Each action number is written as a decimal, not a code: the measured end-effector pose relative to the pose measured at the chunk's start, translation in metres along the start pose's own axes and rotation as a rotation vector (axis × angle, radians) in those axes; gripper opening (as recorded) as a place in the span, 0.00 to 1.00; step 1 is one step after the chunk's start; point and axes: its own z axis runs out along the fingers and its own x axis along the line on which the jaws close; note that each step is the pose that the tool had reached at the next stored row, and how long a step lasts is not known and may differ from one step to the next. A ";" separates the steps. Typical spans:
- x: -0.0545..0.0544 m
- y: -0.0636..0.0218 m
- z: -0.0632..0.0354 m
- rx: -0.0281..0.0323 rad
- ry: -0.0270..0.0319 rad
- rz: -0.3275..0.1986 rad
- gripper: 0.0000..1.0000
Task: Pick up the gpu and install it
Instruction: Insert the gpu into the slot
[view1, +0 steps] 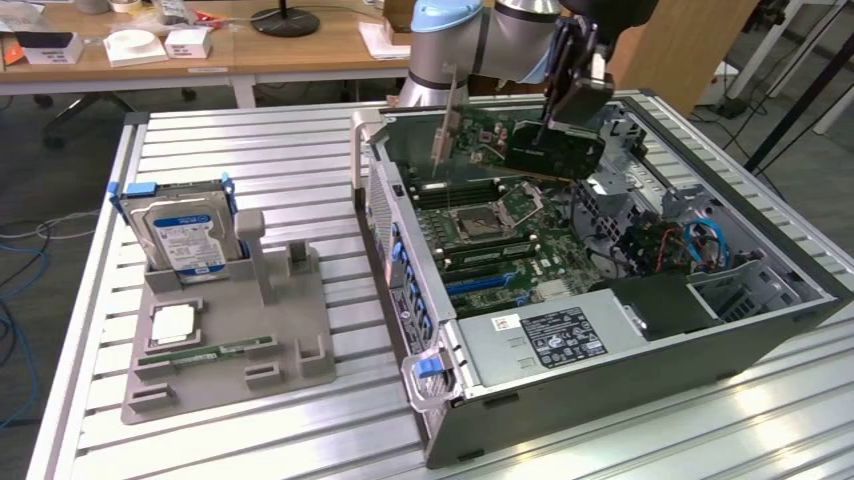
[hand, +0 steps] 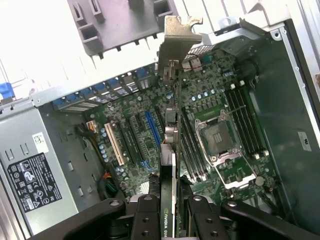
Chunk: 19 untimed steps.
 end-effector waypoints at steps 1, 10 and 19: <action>0.000 0.0000 0.0000 -0.0002 0.0003 -0.008 0.26; 0.000 0.0000 0.0000 -0.0016 0.0030 -0.068 0.26; 0.000 0.0000 0.0000 -0.0031 0.0057 -0.128 0.26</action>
